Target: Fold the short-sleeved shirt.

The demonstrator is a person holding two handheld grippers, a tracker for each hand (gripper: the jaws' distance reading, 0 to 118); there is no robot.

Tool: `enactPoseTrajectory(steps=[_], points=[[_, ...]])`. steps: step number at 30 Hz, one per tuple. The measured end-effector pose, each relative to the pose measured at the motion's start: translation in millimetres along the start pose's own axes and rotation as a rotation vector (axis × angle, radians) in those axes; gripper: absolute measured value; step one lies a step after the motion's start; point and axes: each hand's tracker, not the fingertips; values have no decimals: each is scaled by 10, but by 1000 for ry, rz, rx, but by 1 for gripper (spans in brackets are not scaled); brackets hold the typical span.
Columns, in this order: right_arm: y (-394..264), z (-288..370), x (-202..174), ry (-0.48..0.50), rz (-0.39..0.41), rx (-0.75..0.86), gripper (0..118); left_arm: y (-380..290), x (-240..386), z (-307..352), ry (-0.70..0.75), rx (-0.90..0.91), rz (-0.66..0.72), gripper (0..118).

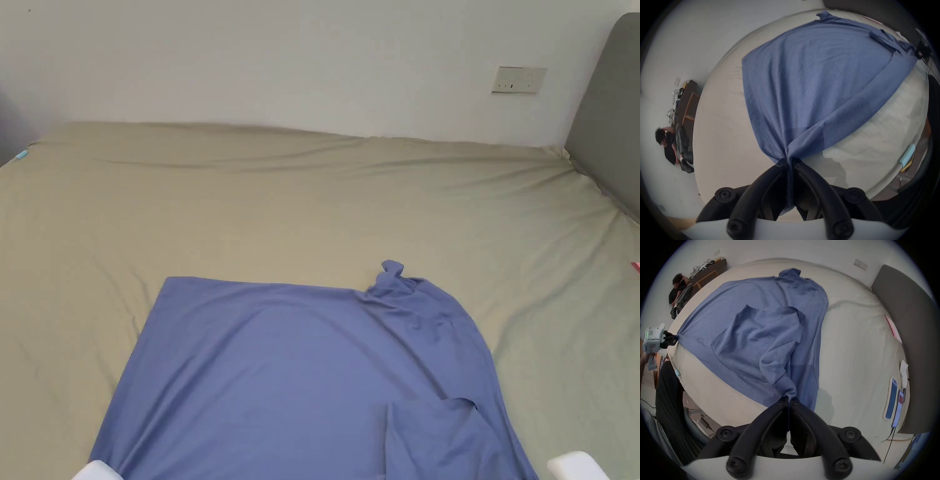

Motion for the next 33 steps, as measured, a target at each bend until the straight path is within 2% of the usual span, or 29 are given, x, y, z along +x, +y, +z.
enactPoseTrajectory(steps=[5, 7, 8, 9, 10, 12, 13, 15, 17, 22, 24, 25, 26, 28, 29, 30, 31, 32, 33], points=[[-37, -303, 121, -15, -50, -73, 3, -58, 69, -83, -63, -69, -17, 4], [-46, -414, 105, 0, -55, -94, 3, -74, 82, -126, -47, -86, -39, 4], [-57, -471, 66, -10, -43, -95, 6, -79, 96, -136, -44, -88, -47, 4], [-75, -502, 31, -23, -27, -89, 17, -69, 88, -125, -42, -74, -45, 9], [-78, -504, 1, -35, -7, -88, 37, -65, 78, -115, -42, -68, -40, 34], [-51, -405, -48, -108, 43, -76, 83, -36, 36, -73, -39, -59, -4, 95], [-34, -350, -54, -148, 49, -85, 102, -21, -20, -18, 9, -57, 30, 118], [41, -102, -57, -156, 43, -16, 102, 62, -138, 227, -82, 48, 134, 111], [205, 251, -93, -160, 13, 98, 102, 233, -261, 553, -112, 187, 277, 112], [696, 1223, -431, -207, -23, 479, 102, 684, -446, 1447, -63, 569, 493, 110], [851, 1577, -644, -198, -34, 644, 101, 817, -410, 1793, 28, 715, 536, 101], [917, 1717, -762, -186, -38, 705, 97, 874, -369, 1946, 74, 776, 547, 88], [963, 1850, -872, -178, -43, 764, 92, 926, -319, 2090, 114, 827, 557, 75], [1016, 2050, -1096, -171, -36, 865, 74, 987, -187, 2321, 194, 911, 579, 49], [1049, 2117, -1220, -191, -26, 902, 68, 1018, -113, 2414, 226, 941, 577, 44], [1050, 2167, -1336, -216, 1, 945, 68, 1038, -50, 2487, 243, 964, 569, 44], [1052, 2204, -1431, -237, 26, 979, 38, 1059, 12, 2539, 241, 981, 560, 29], [1051, 2225, -1530, -270, 47, 1011, 15, 1082, 50, 2567, 252, 988, 553, 22], [1059, 2205, -1603, -302, 64, 1034, 7, 1099, 107, 2595, 267, 997, 537, 16]])
